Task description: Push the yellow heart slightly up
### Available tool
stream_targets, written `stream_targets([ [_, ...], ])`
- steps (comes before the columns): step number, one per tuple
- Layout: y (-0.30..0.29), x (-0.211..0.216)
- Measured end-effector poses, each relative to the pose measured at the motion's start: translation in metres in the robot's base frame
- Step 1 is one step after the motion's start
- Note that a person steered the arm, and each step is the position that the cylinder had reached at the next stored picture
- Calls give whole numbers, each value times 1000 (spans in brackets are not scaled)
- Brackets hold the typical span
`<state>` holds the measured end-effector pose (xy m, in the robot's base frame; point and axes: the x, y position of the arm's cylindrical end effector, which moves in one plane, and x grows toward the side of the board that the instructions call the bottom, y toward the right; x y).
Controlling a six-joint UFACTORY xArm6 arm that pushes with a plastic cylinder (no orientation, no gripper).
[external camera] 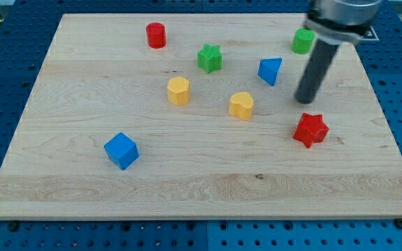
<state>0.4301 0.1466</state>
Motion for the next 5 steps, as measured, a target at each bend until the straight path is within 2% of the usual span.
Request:
stream_targets([
  [1, -15, 0],
  [3, -34, 51],
  [5, -70, 62],
])
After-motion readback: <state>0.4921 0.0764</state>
